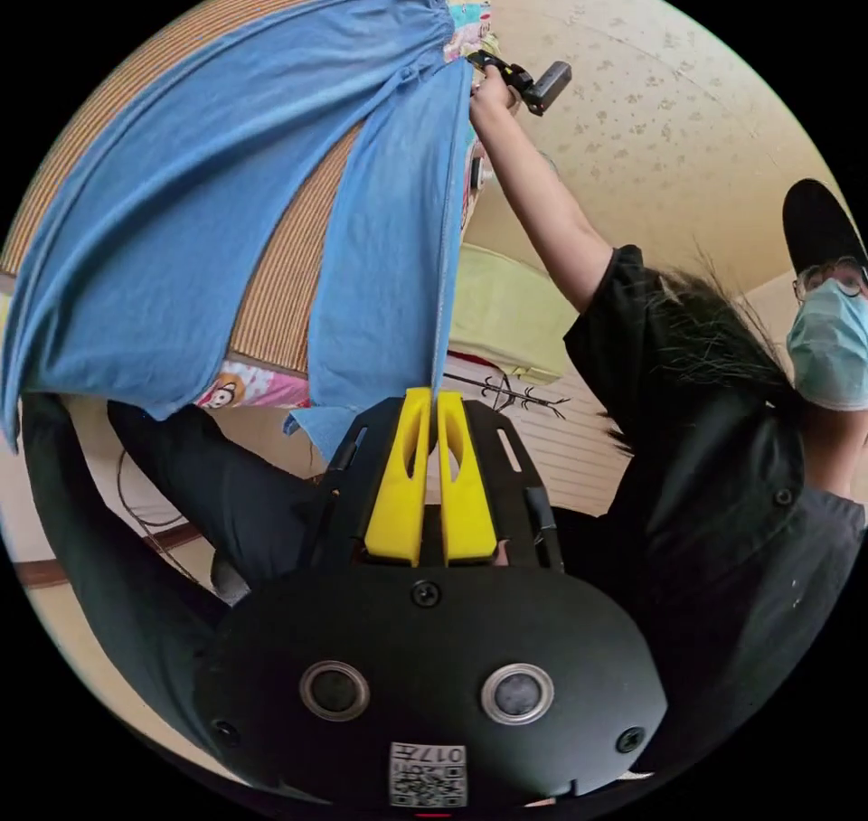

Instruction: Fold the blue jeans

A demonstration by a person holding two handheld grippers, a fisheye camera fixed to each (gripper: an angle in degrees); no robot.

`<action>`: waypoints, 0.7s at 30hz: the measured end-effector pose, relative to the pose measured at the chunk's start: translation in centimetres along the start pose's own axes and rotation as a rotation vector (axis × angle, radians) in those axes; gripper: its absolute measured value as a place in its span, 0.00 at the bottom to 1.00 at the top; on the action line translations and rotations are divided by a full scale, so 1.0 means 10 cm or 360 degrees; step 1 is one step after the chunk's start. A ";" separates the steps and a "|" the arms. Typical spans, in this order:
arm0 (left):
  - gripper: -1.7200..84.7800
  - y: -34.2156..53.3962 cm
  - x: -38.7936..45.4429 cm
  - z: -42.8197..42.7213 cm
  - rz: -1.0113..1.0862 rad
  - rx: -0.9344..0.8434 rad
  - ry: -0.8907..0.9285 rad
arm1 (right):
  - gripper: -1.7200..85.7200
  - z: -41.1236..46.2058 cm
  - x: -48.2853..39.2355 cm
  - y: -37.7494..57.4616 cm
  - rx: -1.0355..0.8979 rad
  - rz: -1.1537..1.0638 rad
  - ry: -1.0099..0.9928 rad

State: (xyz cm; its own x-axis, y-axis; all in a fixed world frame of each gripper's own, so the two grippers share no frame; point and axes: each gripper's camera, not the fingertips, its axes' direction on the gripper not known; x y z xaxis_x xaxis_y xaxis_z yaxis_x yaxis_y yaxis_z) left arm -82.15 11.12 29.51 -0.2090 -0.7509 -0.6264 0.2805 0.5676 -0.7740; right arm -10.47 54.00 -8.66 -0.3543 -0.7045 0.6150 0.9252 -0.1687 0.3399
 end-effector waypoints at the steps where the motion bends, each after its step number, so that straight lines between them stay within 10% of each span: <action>1: 0.01 0.04 -0.07 -0.28 -0.0007 0.0047 -0.0024 | 0.04 0.10 -0.26 -0.12 -0.0043 -0.0014 -0.0055; 8: 0.01 0.00 -0.69 -1.57 -0.0165 0.0219 -0.0347 | 0.09 0.07 -0.91 0.16 -0.0066 0.0137 -0.0289; 21: 0.01 -0.38 -0.63 -1.43 0.0039 -0.0201 -0.0307 | 0.13 -0.73 -1.19 4.15 -0.0766 0.0752 -0.0747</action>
State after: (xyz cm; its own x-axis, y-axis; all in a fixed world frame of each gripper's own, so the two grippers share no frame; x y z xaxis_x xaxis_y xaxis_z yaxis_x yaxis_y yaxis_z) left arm -95.35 18.51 35.05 -0.0173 -0.7802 -0.6253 0.1615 0.6150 -0.7718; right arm 33.15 50.30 -7.06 0.1662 -0.4315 0.8867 0.9100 -0.2792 -0.3064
